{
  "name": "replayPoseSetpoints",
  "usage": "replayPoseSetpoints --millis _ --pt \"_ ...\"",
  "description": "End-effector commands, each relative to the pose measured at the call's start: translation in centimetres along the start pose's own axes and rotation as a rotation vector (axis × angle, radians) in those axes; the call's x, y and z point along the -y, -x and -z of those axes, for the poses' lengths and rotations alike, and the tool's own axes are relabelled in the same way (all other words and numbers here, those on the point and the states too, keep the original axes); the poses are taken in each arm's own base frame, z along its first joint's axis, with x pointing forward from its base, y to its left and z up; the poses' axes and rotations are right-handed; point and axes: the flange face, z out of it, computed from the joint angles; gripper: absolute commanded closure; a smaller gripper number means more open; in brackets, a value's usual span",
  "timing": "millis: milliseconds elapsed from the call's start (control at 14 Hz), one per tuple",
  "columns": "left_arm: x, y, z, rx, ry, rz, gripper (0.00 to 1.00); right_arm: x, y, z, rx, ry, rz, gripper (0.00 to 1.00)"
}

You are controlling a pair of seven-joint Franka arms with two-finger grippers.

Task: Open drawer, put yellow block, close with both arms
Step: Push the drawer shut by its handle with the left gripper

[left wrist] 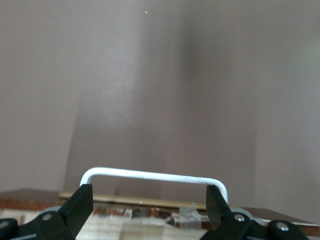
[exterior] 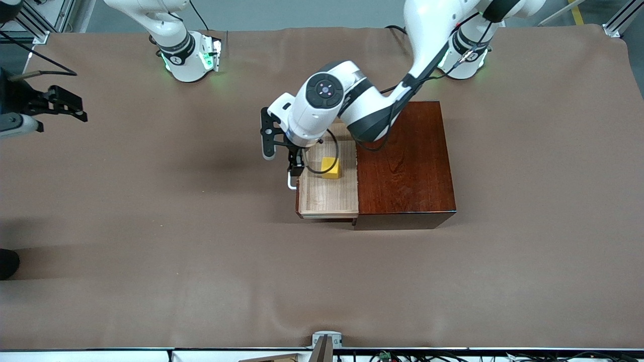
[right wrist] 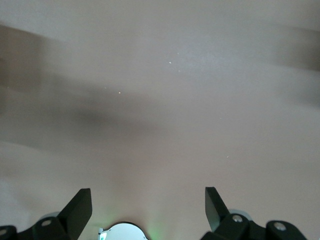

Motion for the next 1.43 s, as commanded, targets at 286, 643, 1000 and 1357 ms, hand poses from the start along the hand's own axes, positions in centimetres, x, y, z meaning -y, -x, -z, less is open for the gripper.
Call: replayPoseSetpoints --millis 286,643,1000,1357 --pt "-1.0 -0.6 -4.0 0.099 -0.061 -0.085 0.0 1.3 1.3 0.6 -0.011 -0.022 -0.098 0.0" --pt "-1.0 0.1 -5.3 0.173 -0.079 -0.117 0.0 3.7 0.4 1.5 -0.037 -0.048 -0.174 0.0" --pt "-0.7 1.5 -5.1 0.272 -0.053 -0.117 0.0 -0.7 1.3 1.9 -0.063 -0.124 -0.261 0.0" --pt "0.5 3.5 -4.0 0.372 -0.054 -0.101 0.0 -1.8 1.7 2.6 -0.083 -0.125 -0.307 0.0"
